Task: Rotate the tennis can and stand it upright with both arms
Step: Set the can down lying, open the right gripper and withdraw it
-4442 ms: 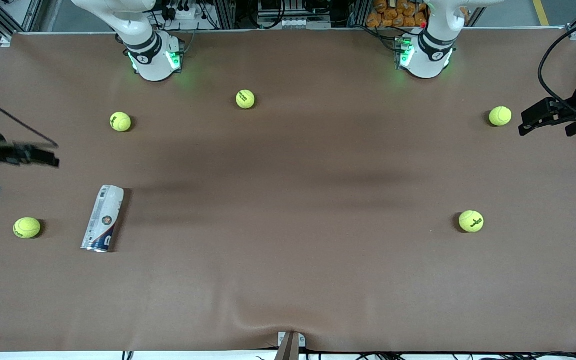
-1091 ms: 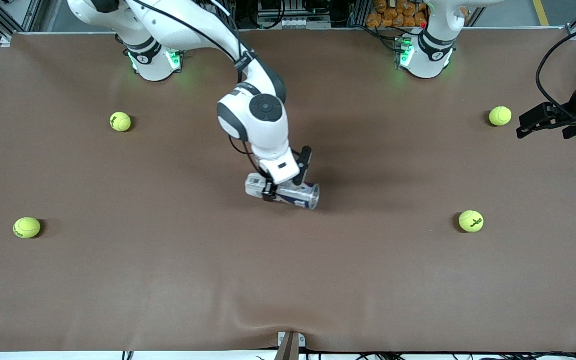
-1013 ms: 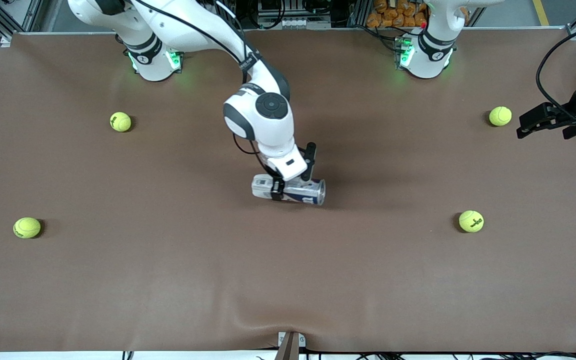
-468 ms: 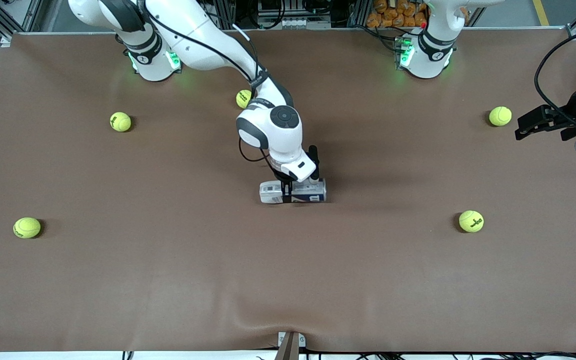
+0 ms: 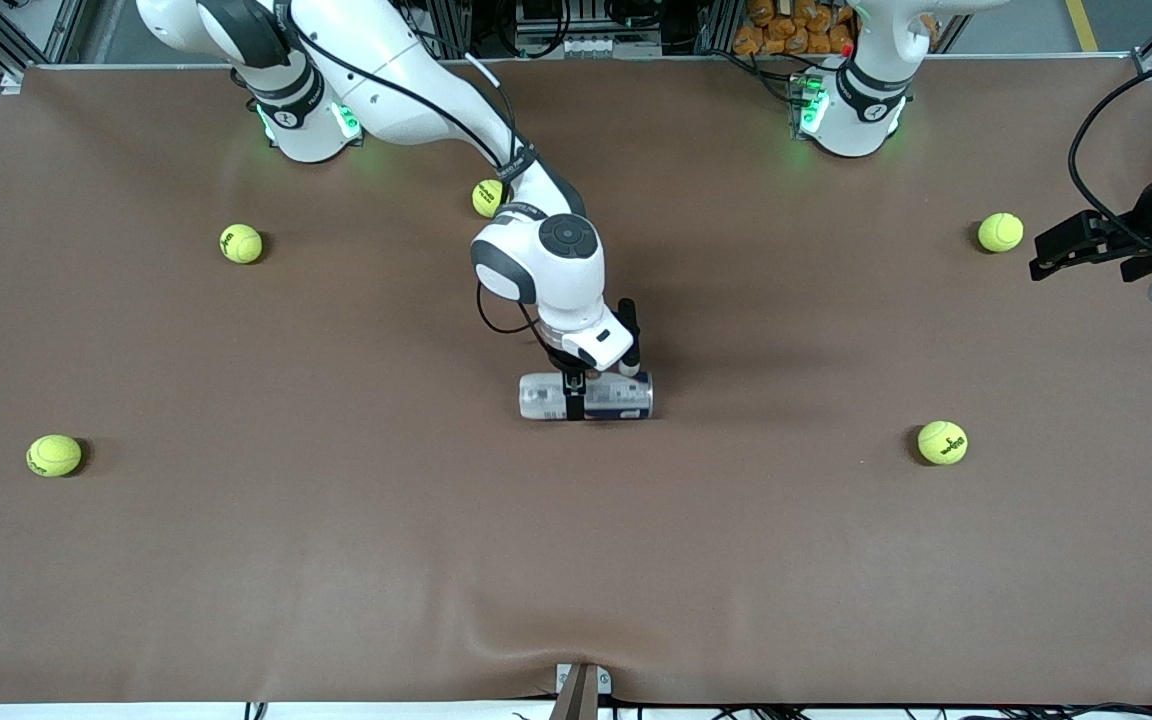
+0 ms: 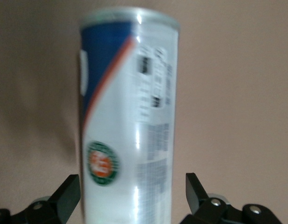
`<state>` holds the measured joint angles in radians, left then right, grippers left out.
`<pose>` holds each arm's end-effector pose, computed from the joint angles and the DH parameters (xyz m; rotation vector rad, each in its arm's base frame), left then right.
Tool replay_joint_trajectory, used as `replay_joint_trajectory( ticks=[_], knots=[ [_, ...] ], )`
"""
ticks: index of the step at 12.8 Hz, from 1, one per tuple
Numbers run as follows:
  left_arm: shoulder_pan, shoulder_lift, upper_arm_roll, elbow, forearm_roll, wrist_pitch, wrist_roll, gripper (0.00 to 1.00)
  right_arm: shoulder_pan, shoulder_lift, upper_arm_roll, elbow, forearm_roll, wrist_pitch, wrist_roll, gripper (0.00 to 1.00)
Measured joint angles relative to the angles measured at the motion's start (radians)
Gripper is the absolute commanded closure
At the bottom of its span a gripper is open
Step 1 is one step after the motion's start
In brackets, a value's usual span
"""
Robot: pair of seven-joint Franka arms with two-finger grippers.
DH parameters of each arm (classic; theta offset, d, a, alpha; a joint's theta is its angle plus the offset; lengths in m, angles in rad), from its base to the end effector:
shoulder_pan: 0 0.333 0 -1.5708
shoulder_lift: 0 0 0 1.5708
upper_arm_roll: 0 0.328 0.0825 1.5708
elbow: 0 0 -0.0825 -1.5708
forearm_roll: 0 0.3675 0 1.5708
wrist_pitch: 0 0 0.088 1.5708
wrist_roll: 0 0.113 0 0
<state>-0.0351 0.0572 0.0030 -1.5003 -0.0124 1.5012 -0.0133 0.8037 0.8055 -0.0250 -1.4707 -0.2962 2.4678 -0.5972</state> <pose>0.5487 -0.0191 0.6254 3.1293 -0.0302 -0.0885 0.5208 0.5185 0.2313 2.0350 2.0952 0.3066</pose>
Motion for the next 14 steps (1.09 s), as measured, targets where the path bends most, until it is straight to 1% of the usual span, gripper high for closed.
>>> replay_joint_trajectory(
  ticks=[3, 4, 6, 7, 8, 10, 12, 14],
  knots=[
    [0.0, 0.0, 0.0, 0.0, 0.0, 0.0, 0.0, 0.0, 0.004, -0.029, 0.005, 0.03, 0.003, -0.052, 0.0, 0.0],
    [0.0, 0.001, -0.001, 0.0, 0.0, 0.0, 0.0, 0.0, 0.004, -0.05, 0.007, 0.035, 0.017, -0.07, 0.002, 0.0],
    [0.0, 0.008, -0.001, -0.001, -0.008, 0.0, 0.001, 0.0, 0.004, -0.099, 0.005, 0.039, 0.091, -0.118, 0.019, 0.0],
    [0.002, 0.013, 0.001, -0.001, -0.039, 0.0, 0.001, 0.0, 0.003, -0.125, 0.003, 0.039, 0.111, -0.151, 0.058, 0.0],
    [0.011, 0.02, 0.003, -0.001, -0.094, 0.0, 0.001, 0.0, 0.001, -0.149, -0.001, 0.04, 0.12, -0.186, 0.118, 0.0],
    [0.053, 0.051, 0.009, -0.003, -0.24, 0.0, 0.004, 0.0, -0.026, -0.19, -0.012, 0.04, 0.12, -0.254, 0.251, 0.0],
    [0.073, 0.101, 0.012, -0.005, -0.357, 0.0, 0.011, 0.0, -0.087, -0.227, -0.015, 0.04, 0.12, -0.32, 0.306, 0.0],
    [0.072, 0.157, 0.01, -0.005, -0.451, 0.002, 0.011, 0.0, -0.18, -0.256, -0.019, 0.039, 0.122, -0.387, 0.323, 0.0]
  ],
)
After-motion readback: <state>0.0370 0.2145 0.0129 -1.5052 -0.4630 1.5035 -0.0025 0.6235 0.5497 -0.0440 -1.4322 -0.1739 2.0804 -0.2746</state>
